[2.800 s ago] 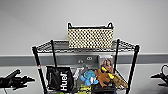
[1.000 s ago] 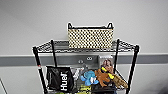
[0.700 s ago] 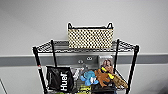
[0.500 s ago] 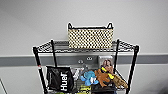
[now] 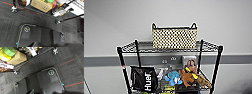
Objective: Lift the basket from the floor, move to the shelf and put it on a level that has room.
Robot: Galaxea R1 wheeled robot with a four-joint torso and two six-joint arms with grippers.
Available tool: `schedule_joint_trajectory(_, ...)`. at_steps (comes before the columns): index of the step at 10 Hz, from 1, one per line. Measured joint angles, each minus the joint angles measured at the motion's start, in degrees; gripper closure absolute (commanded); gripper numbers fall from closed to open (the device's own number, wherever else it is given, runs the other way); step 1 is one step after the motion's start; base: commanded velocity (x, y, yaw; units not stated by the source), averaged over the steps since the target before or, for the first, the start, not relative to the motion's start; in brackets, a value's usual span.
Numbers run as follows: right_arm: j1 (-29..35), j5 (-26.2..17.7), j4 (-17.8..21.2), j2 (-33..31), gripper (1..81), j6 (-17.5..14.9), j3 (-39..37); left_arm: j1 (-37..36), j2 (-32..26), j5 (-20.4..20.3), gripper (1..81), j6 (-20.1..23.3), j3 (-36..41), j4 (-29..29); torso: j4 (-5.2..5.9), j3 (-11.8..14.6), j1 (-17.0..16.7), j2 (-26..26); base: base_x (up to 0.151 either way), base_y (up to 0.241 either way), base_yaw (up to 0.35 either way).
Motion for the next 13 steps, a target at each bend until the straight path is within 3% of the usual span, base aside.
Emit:
schedule_joint_trajectory(5,-4.58,3.4,-0.02,9.18,1.0,-4.27,-8.96,1.9,7.08,-0.09,1.0,0.02,-10.44,1.88,0.0,0.02,-0.02,-0.04,0.0,0.0,0.0)
schedule_joint_trajectory(13,-11.19,12.2,-3.77,16.96,1.0,-4.74,-17.81,3.75,17.03,1.26,1.0,0.04,-24.31,4.85,0.0,0.07,-0.09,-0.11,0.0,0.0,0.0)
